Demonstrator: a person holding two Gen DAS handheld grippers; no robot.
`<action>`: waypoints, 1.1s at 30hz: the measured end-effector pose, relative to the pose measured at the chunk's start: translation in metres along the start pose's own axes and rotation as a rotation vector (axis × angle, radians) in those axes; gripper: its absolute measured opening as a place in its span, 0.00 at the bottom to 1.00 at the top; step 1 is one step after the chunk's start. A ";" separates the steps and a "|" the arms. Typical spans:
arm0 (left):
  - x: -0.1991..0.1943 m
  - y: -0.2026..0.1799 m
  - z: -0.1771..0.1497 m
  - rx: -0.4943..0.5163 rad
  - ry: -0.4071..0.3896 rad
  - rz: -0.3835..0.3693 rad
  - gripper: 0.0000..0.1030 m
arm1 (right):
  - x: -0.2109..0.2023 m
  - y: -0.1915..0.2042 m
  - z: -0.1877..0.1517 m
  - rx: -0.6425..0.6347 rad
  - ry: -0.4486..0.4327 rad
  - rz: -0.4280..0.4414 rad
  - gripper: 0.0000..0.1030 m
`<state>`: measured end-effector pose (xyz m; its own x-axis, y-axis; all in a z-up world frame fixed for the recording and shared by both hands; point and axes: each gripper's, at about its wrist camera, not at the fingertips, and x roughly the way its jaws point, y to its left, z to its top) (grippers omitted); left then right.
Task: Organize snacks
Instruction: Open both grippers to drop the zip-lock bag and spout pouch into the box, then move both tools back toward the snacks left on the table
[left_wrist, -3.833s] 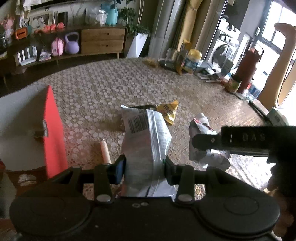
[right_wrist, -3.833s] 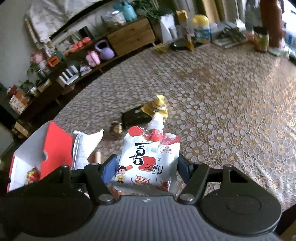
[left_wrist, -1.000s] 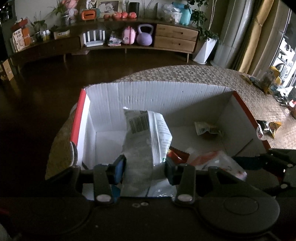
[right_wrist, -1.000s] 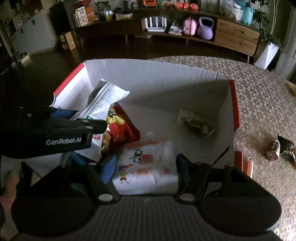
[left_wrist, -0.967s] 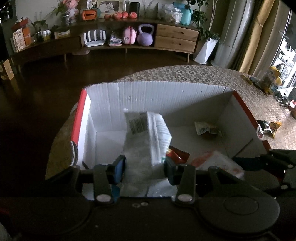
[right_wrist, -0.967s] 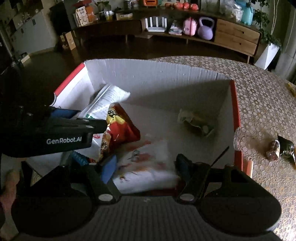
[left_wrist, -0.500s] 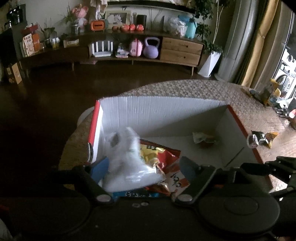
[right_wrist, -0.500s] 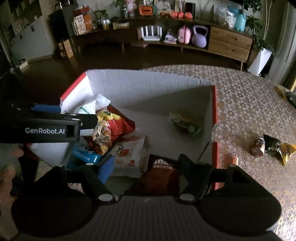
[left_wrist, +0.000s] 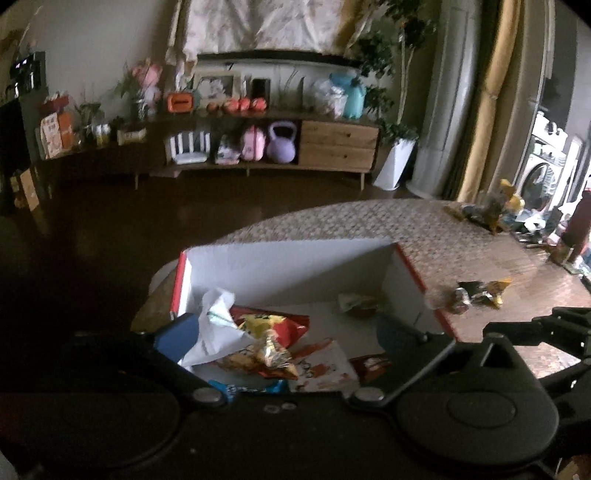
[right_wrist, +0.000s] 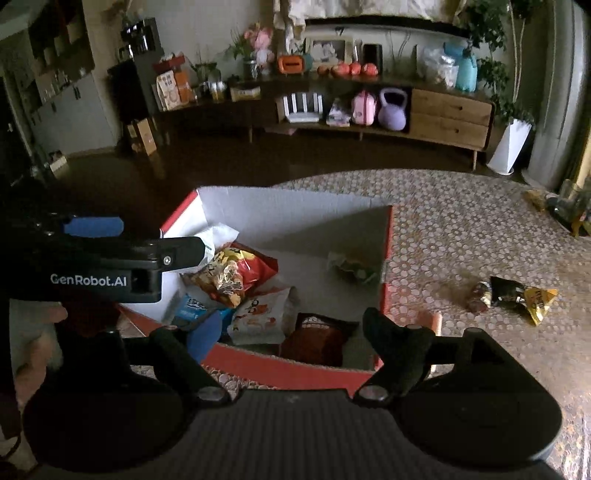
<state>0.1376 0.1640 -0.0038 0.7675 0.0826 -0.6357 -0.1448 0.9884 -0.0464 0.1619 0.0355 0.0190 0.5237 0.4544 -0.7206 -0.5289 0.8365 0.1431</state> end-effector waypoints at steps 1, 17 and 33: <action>-0.005 -0.004 0.000 0.002 -0.011 -0.006 1.00 | -0.006 -0.002 -0.001 0.005 -0.010 -0.001 0.81; -0.054 -0.065 -0.016 0.066 -0.110 -0.093 1.00 | -0.094 -0.046 -0.034 0.070 -0.169 -0.039 0.92; -0.039 -0.152 -0.051 0.142 -0.061 -0.206 1.00 | -0.124 -0.151 -0.073 0.177 -0.179 -0.180 0.92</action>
<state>0.0980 0.0041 -0.0118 0.8088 -0.1188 -0.5759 0.1044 0.9928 -0.0581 0.1285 -0.1694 0.0374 0.7163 0.3274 -0.6163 -0.3002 0.9418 0.1514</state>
